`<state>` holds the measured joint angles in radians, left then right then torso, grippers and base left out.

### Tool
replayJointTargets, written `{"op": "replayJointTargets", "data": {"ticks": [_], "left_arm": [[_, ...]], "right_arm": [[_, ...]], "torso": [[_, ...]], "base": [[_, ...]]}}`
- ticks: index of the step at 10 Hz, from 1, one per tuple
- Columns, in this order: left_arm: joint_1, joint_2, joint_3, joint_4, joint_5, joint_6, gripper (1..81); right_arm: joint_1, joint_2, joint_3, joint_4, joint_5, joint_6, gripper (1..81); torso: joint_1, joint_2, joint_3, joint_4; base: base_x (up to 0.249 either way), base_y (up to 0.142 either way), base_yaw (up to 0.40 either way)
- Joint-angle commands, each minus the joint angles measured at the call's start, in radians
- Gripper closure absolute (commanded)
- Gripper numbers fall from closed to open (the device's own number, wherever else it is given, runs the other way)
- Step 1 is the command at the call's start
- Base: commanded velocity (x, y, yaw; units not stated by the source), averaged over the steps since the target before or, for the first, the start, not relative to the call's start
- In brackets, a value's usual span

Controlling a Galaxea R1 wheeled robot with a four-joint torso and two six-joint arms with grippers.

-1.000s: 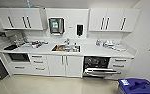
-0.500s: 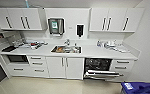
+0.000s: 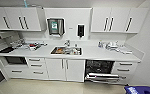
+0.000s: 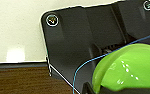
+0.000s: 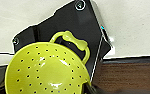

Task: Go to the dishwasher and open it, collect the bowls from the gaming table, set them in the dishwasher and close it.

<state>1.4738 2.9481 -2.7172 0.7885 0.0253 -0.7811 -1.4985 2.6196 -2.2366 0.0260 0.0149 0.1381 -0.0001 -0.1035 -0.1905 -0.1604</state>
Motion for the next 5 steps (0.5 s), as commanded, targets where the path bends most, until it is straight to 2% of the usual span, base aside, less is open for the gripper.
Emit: {"op": "replayJointTargets", "data": {"ticks": [1, 5], "left_arm": [[-0.042, -0.004, -0.003, -0.003, 0.047, 0.005, 81.1], [-0.042, -0.006, -0.004, -0.002, 0.048, 0.006, 81.1]], "right_arm": [[0.042, -0.028, 0.006, 0.0, -0.058, -0.003, 81.1], [0.045, -0.027, 0.008, 0.0, -0.059, -0.003, 81.1]], "torso": [[0.0, 0.0, 0.0, 0.0], [0.0, 0.0, 0.0, 0.0]], "base": [[0.146, 0.0, 0.0], [0.142, 0.0, 0.0]]}}
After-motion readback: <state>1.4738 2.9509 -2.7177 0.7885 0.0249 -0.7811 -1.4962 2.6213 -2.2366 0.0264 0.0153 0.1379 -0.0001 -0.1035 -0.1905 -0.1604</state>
